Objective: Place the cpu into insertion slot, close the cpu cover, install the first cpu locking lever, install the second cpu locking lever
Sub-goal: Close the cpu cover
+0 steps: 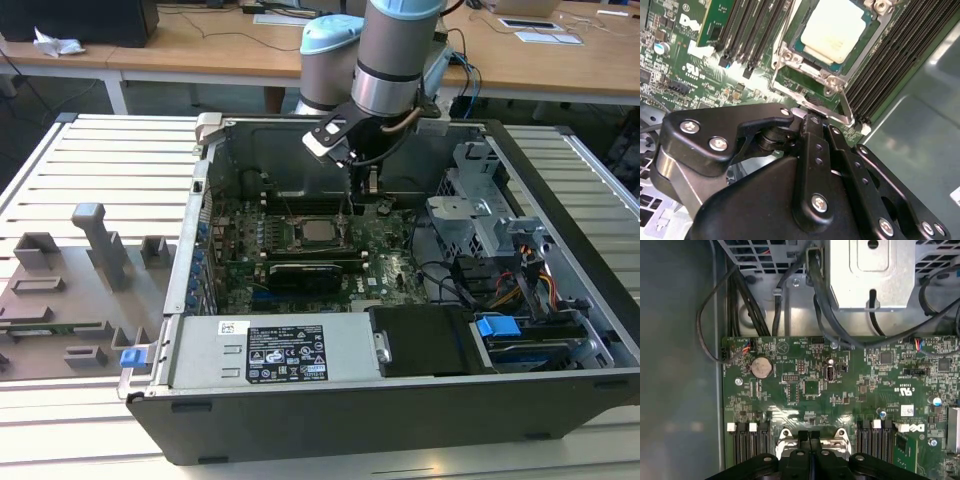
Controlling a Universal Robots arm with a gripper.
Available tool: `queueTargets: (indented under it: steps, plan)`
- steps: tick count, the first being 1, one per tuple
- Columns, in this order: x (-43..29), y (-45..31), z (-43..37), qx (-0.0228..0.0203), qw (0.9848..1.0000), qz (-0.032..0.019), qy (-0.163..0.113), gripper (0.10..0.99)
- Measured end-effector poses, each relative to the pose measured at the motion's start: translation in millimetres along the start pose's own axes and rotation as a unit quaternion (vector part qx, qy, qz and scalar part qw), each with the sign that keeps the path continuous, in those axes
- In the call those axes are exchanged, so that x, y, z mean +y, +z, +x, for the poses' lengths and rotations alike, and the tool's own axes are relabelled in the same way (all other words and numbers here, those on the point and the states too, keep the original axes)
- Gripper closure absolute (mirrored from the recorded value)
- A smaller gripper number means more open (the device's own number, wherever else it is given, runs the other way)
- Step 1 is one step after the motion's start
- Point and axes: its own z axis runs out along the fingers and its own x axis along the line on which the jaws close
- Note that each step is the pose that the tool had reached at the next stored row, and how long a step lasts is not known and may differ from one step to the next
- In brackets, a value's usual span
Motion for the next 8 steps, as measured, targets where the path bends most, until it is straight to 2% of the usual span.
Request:
queueTargets:
  steps: [8]
  plan:
    - [-14.6,0.7,-0.2,0.0000,1.0000,0.0000,0.000,0.980]
